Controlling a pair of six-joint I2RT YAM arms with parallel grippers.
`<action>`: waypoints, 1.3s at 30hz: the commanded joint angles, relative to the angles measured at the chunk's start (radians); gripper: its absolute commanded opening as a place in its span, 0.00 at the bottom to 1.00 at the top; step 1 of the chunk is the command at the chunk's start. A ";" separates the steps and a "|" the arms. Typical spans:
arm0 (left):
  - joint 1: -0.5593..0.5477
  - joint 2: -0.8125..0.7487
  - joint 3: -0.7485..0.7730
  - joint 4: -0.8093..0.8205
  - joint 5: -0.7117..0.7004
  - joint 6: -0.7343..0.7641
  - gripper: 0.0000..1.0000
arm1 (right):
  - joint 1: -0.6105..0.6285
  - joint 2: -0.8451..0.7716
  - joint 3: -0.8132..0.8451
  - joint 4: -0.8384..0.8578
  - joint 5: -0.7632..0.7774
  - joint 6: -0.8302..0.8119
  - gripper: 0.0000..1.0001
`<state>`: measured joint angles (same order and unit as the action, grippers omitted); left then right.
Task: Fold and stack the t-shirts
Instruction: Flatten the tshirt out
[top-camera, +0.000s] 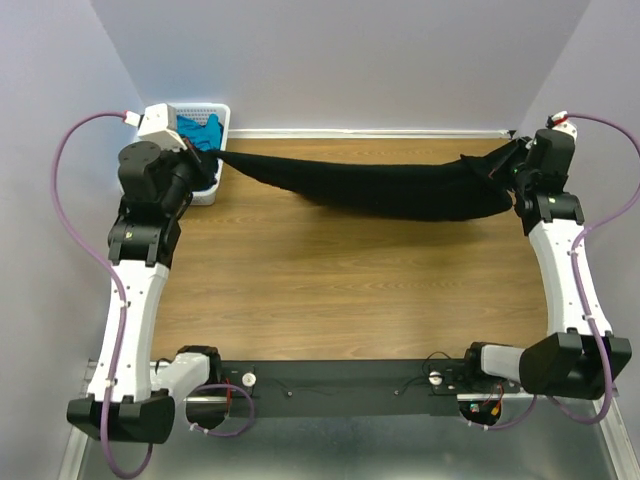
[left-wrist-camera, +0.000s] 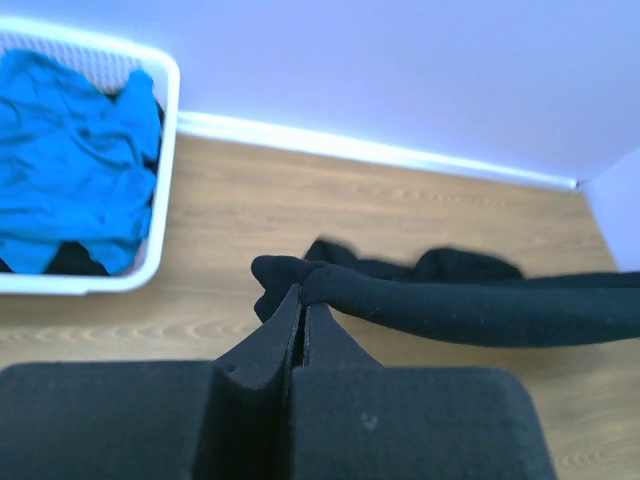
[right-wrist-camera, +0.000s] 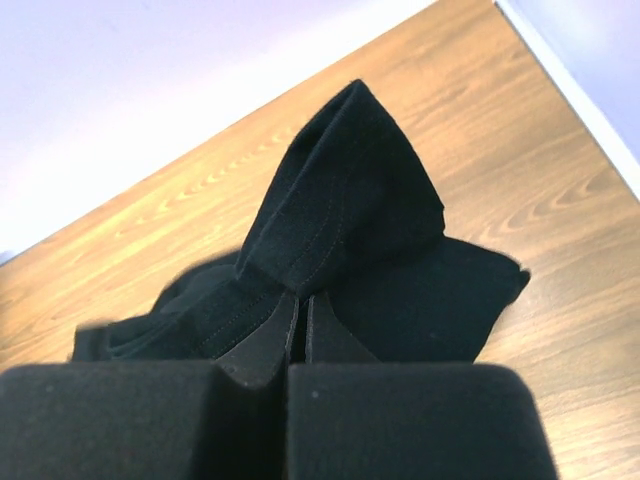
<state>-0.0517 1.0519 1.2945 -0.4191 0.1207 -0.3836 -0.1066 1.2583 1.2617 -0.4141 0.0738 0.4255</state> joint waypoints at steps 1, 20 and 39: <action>0.012 -0.003 0.052 0.003 -0.081 0.002 0.00 | -0.011 -0.014 0.022 -0.011 -0.006 -0.034 0.01; 0.012 0.458 0.127 0.129 0.036 0.008 0.00 | -0.011 0.328 0.131 -0.032 -0.132 -0.028 0.01; 0.012 0.265 0.147 0.229 0.099 -0.044 0.00 | -0.011 -0.043 -0.009 0.075 -0.169 0.056 0.01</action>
<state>-0.0479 1.4223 1.7130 -0.2527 0.1993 -0.3893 -0.1070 1.3022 1.4200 -0.3405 -0.0555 0.4309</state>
